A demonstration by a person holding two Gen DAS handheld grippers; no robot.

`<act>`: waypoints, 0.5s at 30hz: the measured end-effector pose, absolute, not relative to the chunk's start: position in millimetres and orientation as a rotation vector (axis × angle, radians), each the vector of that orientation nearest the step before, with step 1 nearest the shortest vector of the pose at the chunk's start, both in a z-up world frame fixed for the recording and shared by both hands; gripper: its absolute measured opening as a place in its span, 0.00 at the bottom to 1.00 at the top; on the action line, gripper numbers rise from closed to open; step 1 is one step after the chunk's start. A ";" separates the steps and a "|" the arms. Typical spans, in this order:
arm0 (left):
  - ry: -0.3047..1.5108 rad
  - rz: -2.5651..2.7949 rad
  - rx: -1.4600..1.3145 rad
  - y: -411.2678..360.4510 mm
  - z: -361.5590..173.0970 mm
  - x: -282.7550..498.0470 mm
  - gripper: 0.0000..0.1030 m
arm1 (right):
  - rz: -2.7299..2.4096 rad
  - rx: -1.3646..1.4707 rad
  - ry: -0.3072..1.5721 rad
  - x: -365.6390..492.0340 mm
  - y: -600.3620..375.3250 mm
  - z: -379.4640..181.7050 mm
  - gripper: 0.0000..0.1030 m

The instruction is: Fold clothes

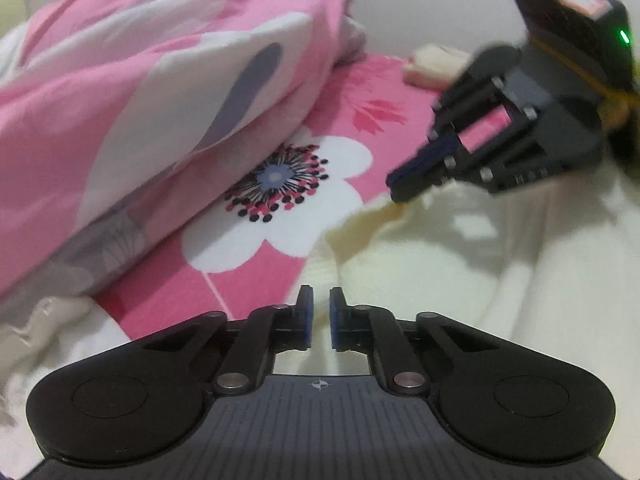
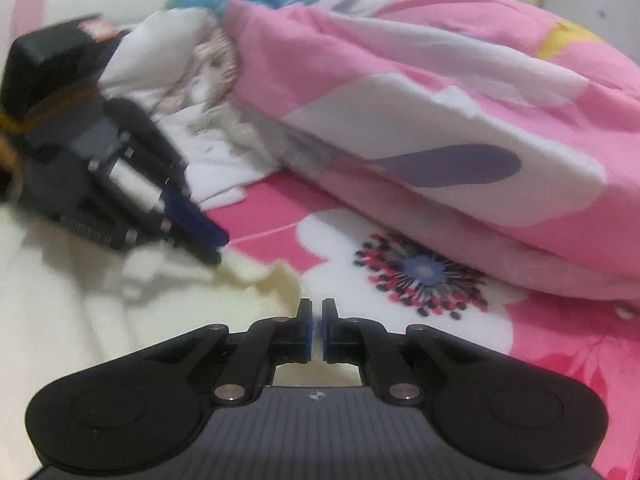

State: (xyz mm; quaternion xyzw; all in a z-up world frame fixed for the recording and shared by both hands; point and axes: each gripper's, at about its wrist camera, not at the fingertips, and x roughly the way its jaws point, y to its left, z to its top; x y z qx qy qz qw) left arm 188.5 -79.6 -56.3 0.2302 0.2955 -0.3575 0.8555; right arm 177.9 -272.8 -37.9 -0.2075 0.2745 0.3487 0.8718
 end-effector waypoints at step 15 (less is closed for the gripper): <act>0.625 -0.732 0.527 -103.5 -61.0 195.3 0.35 | 0.721 -0.453 0.589 178.7 -267.0 -46.3 0.04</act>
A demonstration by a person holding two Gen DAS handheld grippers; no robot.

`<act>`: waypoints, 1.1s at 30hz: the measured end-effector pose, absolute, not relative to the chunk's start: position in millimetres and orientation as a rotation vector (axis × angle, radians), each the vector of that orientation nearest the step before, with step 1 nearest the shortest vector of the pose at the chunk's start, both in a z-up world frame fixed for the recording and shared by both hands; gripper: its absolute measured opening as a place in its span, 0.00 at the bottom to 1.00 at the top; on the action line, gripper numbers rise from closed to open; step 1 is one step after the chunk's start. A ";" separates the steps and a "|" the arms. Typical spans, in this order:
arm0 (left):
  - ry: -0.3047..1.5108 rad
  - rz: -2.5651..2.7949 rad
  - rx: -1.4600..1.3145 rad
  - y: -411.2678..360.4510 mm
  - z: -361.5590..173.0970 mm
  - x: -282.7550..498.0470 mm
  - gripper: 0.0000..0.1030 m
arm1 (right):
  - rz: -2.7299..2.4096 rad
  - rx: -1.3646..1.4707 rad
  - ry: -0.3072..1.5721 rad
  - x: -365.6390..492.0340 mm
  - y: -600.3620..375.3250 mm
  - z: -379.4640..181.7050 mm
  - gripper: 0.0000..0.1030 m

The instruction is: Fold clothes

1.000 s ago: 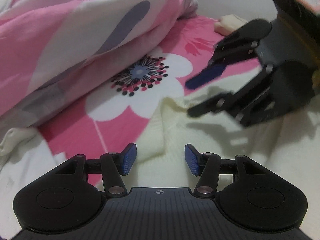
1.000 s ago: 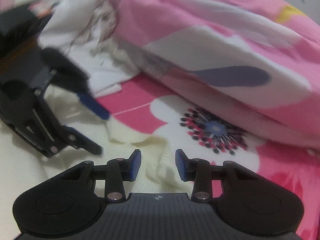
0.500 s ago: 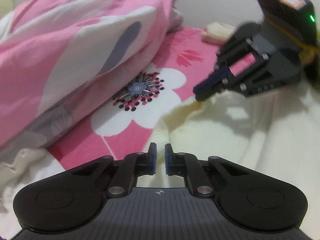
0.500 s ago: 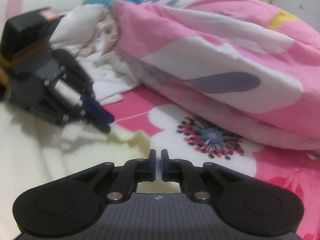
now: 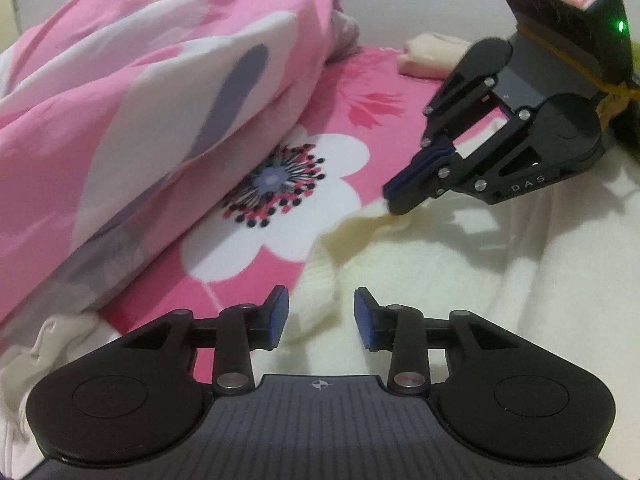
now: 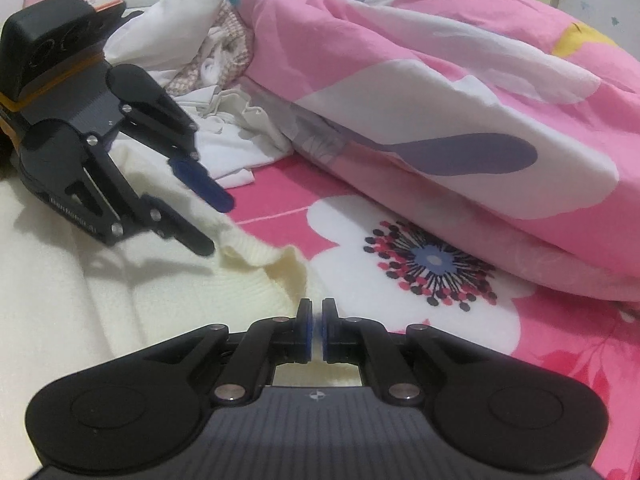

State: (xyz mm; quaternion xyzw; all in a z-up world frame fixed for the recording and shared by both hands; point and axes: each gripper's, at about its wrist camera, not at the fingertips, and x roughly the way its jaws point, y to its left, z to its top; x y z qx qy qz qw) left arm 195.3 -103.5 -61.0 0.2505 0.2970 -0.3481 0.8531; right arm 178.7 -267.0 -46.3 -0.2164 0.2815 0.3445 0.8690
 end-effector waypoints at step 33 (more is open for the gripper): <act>0.612 -0.766 0.760 -95.8 -79.4 183.3 0.01 | 0.738 -0.369 0.739 211.2 -245.0 -32.8 0.06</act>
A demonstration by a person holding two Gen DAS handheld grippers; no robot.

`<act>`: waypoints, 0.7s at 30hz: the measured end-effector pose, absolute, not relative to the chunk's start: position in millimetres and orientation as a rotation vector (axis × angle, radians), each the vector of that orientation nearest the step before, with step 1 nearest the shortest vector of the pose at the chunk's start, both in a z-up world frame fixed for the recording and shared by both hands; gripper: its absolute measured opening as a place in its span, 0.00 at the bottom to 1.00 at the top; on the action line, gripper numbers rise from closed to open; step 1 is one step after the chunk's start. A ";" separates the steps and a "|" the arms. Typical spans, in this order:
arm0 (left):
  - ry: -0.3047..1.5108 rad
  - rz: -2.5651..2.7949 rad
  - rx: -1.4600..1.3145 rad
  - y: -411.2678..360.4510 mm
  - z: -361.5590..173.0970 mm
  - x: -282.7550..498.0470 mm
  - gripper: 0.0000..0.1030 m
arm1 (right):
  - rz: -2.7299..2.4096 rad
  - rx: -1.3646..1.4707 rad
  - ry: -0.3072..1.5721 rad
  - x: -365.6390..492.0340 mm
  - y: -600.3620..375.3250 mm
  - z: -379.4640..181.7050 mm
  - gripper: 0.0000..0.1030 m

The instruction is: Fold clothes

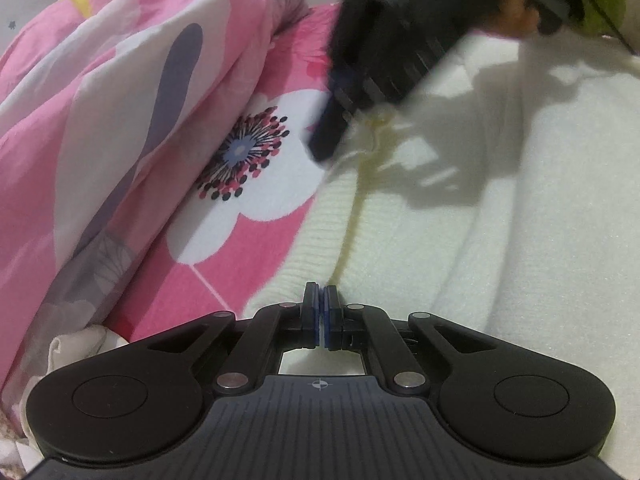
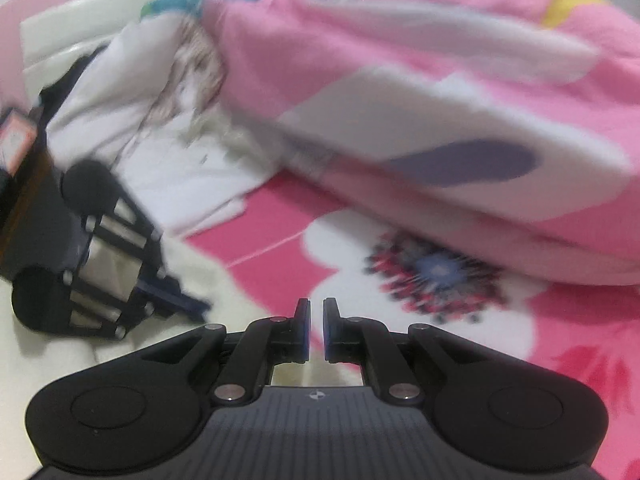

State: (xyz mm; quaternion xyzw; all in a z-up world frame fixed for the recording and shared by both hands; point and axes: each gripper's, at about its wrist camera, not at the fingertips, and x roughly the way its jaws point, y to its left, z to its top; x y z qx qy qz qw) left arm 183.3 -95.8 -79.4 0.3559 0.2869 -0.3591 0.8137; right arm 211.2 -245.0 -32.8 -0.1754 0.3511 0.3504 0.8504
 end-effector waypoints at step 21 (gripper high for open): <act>0.676 -0.655 0.481 -92.3 -41.1 196.4 0.09 | 0.693 -0.396 0.699 188.7 -265.1 -73.2 0.12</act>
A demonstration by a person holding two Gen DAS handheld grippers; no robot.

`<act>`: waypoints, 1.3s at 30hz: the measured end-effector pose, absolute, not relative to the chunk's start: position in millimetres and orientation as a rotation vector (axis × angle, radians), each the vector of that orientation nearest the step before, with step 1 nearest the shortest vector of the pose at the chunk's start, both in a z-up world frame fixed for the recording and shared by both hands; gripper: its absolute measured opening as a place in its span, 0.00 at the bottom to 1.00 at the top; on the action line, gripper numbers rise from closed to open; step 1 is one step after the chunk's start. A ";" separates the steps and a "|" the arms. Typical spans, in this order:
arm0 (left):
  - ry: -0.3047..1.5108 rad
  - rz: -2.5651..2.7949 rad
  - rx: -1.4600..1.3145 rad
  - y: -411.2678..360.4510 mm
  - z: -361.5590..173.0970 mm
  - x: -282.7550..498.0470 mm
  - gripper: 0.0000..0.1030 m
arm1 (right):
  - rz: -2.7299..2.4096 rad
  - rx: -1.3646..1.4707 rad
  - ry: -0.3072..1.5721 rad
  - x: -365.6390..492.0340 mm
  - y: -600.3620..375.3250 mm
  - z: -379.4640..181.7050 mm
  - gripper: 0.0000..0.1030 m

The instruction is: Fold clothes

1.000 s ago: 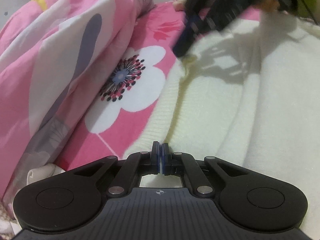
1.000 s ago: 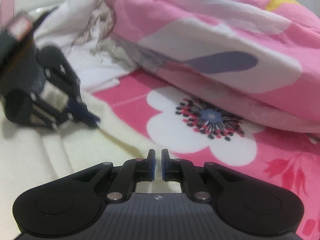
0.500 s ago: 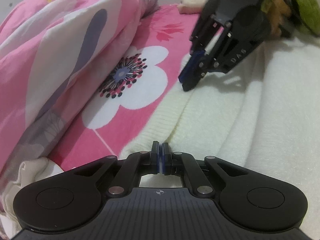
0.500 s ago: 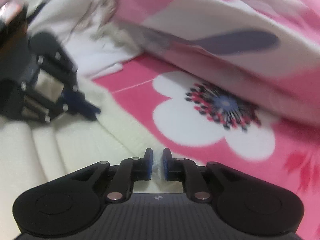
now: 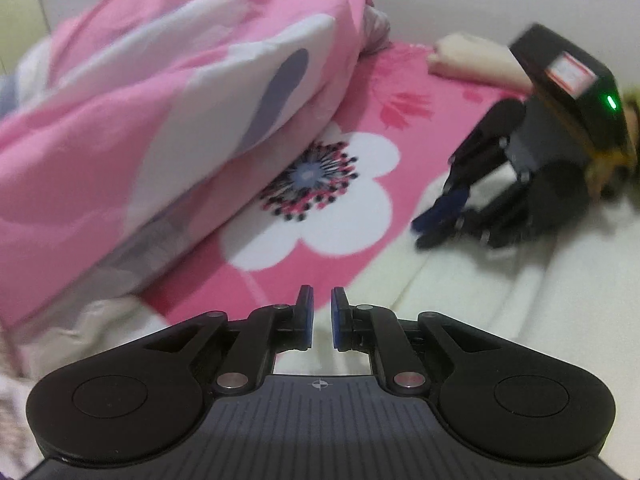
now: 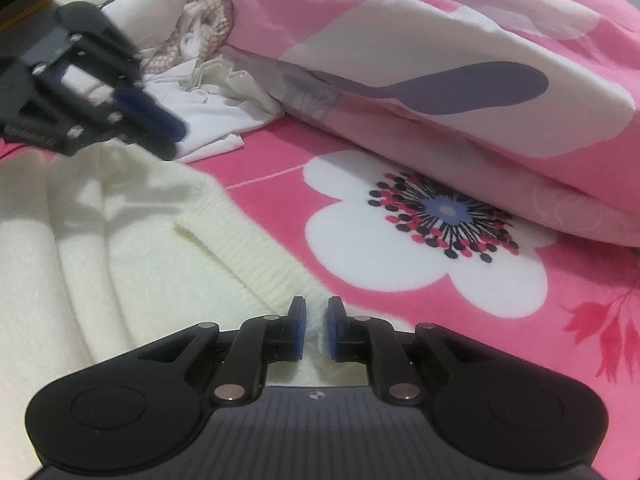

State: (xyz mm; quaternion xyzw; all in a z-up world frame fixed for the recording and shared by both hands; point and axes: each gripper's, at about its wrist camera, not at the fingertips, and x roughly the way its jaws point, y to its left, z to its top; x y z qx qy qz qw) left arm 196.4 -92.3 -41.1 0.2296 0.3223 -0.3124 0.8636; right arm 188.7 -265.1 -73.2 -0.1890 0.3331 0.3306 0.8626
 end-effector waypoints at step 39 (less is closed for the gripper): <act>0.650 -0.585 0.690 -121.3 -78.8 177.8 0.13 | 0.665 -0.378 0.752 186.6 -282.8 -75.1 0.16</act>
